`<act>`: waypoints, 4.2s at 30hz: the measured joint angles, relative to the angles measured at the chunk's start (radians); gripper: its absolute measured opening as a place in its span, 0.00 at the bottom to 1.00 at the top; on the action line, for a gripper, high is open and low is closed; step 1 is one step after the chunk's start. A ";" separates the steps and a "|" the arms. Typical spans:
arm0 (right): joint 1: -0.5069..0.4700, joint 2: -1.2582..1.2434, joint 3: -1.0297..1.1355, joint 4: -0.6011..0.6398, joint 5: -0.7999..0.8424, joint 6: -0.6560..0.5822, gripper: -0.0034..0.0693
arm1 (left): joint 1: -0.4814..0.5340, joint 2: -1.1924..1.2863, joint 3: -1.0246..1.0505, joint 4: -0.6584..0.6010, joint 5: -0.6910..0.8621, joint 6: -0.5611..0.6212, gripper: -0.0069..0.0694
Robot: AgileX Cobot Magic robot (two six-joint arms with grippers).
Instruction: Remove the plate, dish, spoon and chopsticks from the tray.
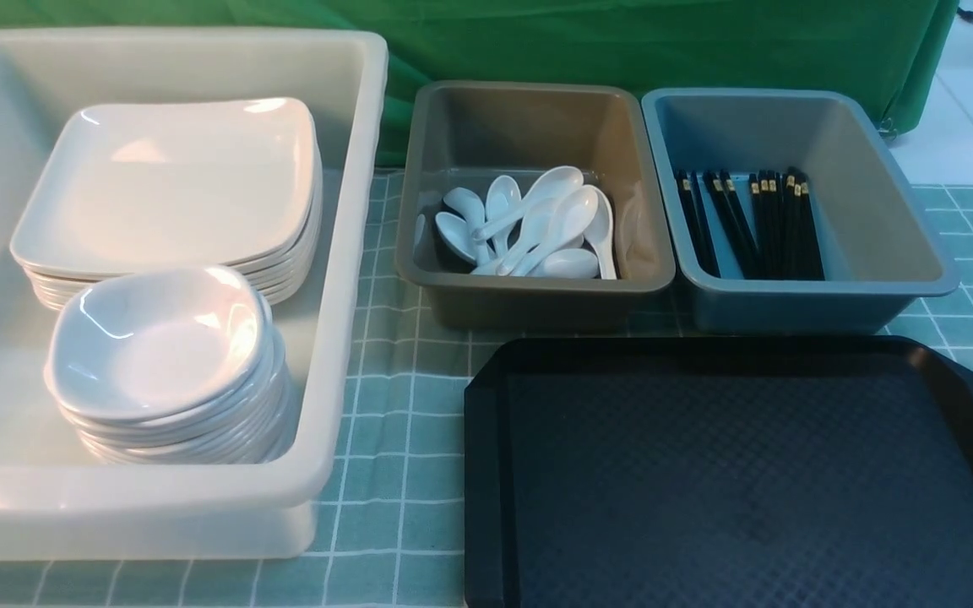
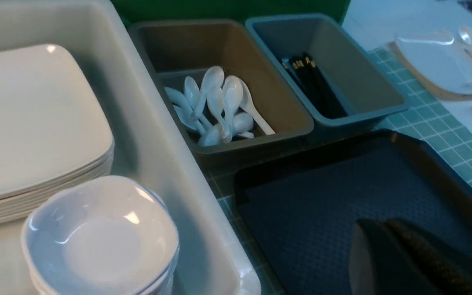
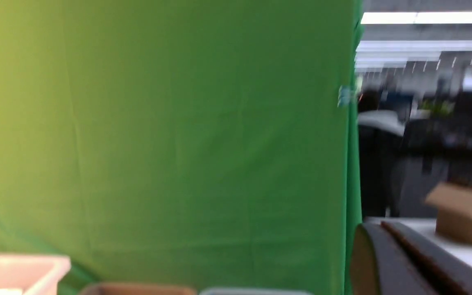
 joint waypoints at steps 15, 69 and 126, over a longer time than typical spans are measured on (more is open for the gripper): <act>0.000 -0.123 0.162 -0.002 -0.138 0.006 0.16 | 0.000 -0.389 0.494 -0.034 -0.143 0.000 0.11; 0.000 -0.124 0.162 -0.002 -0.140 0.004 0.32 | 0.132 -0.556 1.083 0.211 -0.769 -0.012 0.11; -0.016 -0.185 0.634 -0.194 0.188 -0.021 0.38 | 0.132 -0.556 1.083 0.213 -0.770 -0.012 0.11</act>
